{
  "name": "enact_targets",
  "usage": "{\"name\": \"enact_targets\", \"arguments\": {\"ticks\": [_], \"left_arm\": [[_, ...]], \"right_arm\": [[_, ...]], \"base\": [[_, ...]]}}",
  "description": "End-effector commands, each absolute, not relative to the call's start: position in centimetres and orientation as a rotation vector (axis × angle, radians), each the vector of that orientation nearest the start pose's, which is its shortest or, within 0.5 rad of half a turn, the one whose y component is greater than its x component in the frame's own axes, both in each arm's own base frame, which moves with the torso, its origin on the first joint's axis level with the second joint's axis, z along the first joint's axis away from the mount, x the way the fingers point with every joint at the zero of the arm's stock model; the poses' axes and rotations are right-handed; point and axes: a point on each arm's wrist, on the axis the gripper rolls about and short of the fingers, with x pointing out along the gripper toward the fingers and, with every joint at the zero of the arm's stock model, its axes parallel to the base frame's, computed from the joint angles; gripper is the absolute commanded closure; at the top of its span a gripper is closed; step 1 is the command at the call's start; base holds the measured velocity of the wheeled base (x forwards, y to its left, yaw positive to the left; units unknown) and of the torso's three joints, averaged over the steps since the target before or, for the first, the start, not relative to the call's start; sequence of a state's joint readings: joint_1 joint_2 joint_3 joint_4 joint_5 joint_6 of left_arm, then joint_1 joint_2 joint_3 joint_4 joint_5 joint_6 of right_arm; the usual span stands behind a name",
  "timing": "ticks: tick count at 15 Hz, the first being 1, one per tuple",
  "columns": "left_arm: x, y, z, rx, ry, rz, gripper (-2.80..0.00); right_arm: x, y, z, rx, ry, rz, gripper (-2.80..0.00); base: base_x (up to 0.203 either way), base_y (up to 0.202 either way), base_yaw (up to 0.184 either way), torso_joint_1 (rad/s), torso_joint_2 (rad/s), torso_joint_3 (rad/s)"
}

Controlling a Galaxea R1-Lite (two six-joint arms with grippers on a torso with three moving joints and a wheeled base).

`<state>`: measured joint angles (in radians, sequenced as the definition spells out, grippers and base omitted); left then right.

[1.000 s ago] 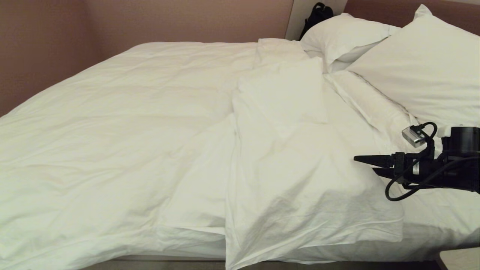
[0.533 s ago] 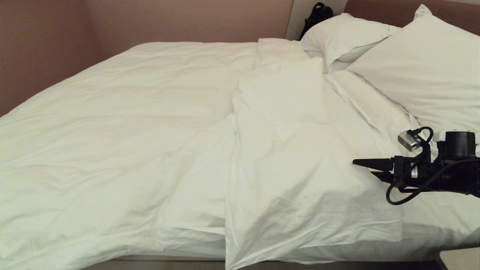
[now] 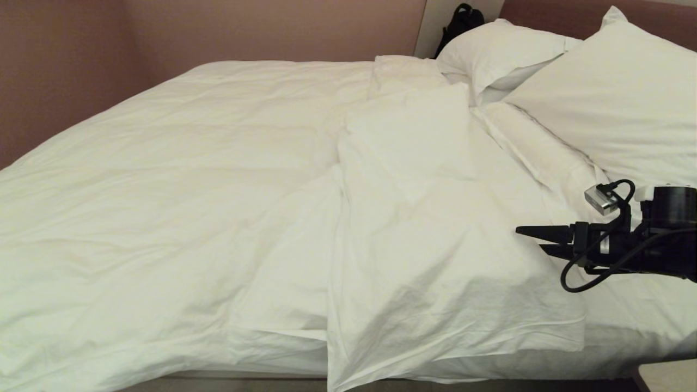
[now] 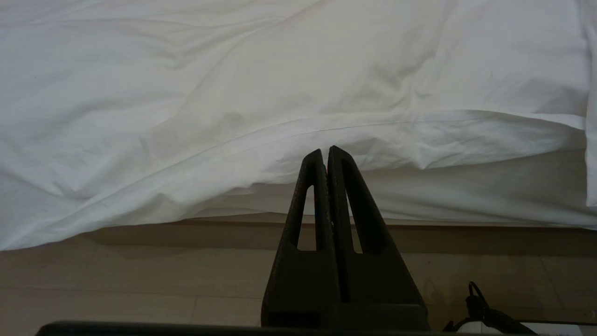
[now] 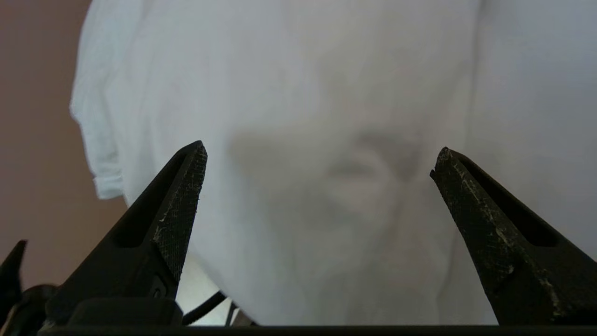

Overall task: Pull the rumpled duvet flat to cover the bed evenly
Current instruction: Flatten the corners of the folded blanket

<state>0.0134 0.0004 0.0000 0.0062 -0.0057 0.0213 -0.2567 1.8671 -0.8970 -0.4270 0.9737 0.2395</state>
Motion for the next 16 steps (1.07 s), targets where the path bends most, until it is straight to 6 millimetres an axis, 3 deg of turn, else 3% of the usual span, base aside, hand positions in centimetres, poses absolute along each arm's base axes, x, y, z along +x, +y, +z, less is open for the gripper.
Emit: {"name": "enact_targets", "arguments": {"ticks": [1,8,16], "left_arm": [[-2.3,0.0,7.5,0.021,0.006,0.008,0.00],[-2.3,0.0,7.5,0.021,0.006,0.008,0.00],[-2.3,0.0,7.5,0.021,0.006,0.008,0.00]], "right_arm": [[32.2,-6.9,14.2,0.519,0.520,0.557,-2.80],[32.8,-7.9,12.8,0.547,0.547,0.532,-2.80],[33.4,-7.8,10.6,0.617,0.602,0.631,-2.80]], "base": [[0.000,0.000,0.000,0.000,0.00,0.000],[0.000,0.000,0.000,0.000,0.00,0.000],[0.000,0.000,0.000,0.000,0.00,0.000]]}}
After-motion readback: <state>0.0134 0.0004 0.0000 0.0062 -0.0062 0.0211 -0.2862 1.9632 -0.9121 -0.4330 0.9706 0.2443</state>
